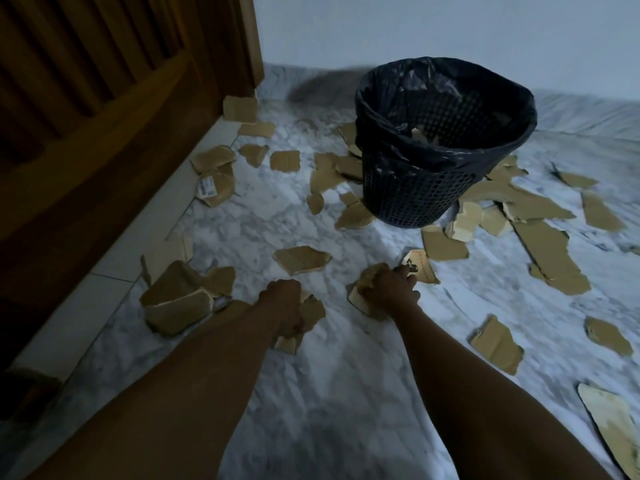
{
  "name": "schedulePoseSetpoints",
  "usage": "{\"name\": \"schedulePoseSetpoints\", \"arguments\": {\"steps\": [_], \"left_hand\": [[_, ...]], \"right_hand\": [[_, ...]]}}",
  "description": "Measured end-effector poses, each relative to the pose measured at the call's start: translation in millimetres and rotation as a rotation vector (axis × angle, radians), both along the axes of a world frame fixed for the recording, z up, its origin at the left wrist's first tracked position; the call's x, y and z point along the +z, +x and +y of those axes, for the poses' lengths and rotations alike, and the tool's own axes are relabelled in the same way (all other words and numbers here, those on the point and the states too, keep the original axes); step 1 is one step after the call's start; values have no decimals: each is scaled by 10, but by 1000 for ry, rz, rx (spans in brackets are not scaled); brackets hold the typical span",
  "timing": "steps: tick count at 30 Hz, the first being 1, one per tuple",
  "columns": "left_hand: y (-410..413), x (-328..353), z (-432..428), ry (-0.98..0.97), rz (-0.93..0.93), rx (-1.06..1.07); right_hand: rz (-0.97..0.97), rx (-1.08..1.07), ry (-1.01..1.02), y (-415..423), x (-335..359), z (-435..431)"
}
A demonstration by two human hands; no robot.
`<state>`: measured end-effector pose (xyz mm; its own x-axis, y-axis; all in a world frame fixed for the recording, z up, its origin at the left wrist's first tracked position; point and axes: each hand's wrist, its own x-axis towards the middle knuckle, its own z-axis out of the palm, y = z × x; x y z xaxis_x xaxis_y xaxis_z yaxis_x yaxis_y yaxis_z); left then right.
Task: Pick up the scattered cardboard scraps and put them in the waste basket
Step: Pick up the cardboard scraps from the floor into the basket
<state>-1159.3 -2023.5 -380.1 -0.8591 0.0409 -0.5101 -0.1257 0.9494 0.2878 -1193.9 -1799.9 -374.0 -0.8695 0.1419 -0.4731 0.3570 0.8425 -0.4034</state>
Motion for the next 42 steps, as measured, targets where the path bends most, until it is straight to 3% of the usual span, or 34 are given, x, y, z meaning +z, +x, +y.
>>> {"name": "schedulePoseSetpoints", "arguments": {"steps": [6, 10, 15, 18, 20, 22, 26, 29, 32, 36, 39, 42], "left_hand": [[-552, 27, 79, 104, 133, 137], [-823, 105, 120, -5, 24, -71], [-1012, -20, 179, -52, -58, -94], [-1032, -78, 168, -65, -28, -93], [-964, -83, 155, -26, -13, -41], [-839, -39, 186, -3, 31, 8], [-357, 56, 353, 49, 17, 91], [108, 60, 341, 16, 166, 144], [526, 77, 111, -34, 266, 266], [858, 7, -433, -116, 284, 497], [996, 10, -590, -2, 266, 504], [1040, 28, -481, -21, 224, 393]], "right_hand": [[-9, -96, -199, -31, 19, -66], [-104, 12, -132, -116, -17, -21], [-110, 137, 16, -131, 0, 5], [-84, 157, -23, -262, 114, 152], [-26, -22, -74, -392, 180, 359], [-30, -136, 2, -436, 164, 565], [-61, -124, 96, -303, -6, 665], [-77, -40, 103, -228, -73, 489], [-97, 32, -16, -154, -170, 179], [-68, -38, -215, 197, 68, -263], [-38, -83, -271, 357, 89, -363], [6, -134, -356, 426, 51, -311]]}}
